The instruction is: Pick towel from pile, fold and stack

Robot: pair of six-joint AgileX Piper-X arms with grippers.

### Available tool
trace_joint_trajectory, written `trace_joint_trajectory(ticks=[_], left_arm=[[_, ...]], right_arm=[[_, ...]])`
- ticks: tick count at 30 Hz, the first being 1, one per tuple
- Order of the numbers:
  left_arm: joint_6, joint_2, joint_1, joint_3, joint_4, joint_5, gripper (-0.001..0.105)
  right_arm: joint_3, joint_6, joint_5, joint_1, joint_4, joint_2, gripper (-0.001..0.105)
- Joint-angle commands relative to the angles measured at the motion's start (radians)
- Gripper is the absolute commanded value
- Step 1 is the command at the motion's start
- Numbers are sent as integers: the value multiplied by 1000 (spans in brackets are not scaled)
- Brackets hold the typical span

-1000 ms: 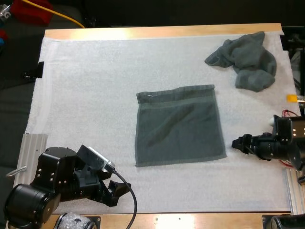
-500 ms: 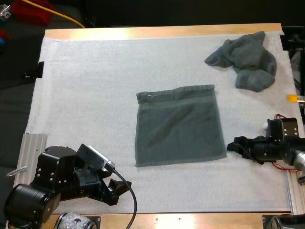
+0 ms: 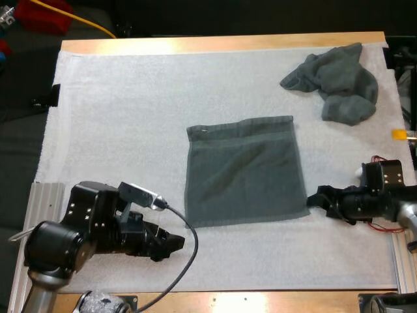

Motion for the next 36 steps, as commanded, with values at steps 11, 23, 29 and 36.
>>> trace_joint_trajectory(ticks=[11,23,29,36], left_arm=[[-3,-1,-5,-4,-4,-2,69],[-3,-1,-5,-4,-2,52,69],[-1,-1,-5,-4,-7,53,69],[25,-1,-5,-4,-55,50,69]], right_arm=[[0,31,-48,81,-82,79,63],[0,231,-6,184,-226,132,63],[0,232,28,184,-205,132,42],[0,227,93,184,-165,124,0]])
